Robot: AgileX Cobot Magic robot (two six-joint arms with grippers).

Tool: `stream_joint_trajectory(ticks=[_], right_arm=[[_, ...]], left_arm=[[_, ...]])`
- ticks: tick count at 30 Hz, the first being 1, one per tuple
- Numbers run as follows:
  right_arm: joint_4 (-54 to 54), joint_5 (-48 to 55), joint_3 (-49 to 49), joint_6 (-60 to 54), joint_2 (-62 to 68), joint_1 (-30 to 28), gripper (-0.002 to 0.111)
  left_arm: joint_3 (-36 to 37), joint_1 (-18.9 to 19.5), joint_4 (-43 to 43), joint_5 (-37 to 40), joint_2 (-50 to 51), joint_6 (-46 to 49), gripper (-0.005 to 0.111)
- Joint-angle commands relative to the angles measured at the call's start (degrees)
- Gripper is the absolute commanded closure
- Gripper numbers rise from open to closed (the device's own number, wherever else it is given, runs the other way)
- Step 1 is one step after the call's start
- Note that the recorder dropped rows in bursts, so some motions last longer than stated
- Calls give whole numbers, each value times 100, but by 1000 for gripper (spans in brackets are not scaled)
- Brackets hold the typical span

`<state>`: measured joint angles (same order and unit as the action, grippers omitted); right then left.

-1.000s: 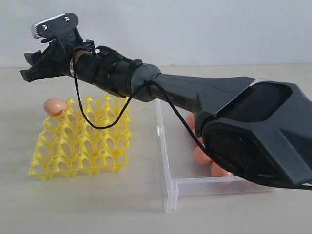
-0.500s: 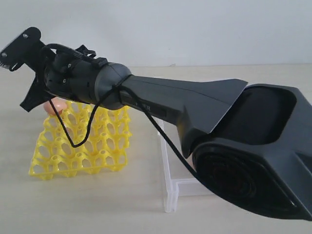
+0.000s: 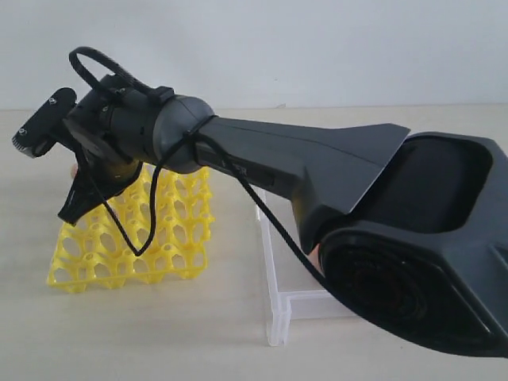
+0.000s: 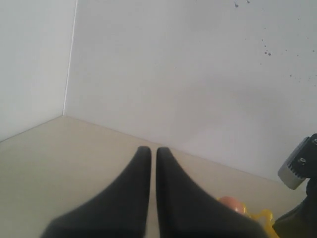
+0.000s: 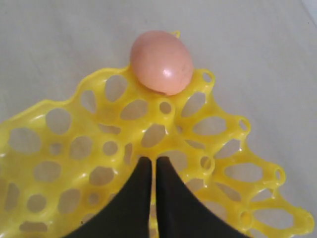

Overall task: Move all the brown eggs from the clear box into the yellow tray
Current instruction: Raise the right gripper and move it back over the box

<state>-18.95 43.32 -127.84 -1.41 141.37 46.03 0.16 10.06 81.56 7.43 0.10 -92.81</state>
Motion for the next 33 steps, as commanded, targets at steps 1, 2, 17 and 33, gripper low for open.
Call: stream_joint_trajectory(ticks=[1,2,17,33], right_arm=[[247,492,-12,-354,-306,-13,108],[348,578,-12,-418,-358,-13,108],[870,38,1768,-655,-1234,-23,108],[158,-2979,6286,990,-4289,-597,108]], left_arm=[[-16,5,29,-24,-10,5,103],[-16,5,29,-24,-10,5,103],[-16,5,29,-24,-10,5,103],[-16,5,29,-175,-10,6,103]])
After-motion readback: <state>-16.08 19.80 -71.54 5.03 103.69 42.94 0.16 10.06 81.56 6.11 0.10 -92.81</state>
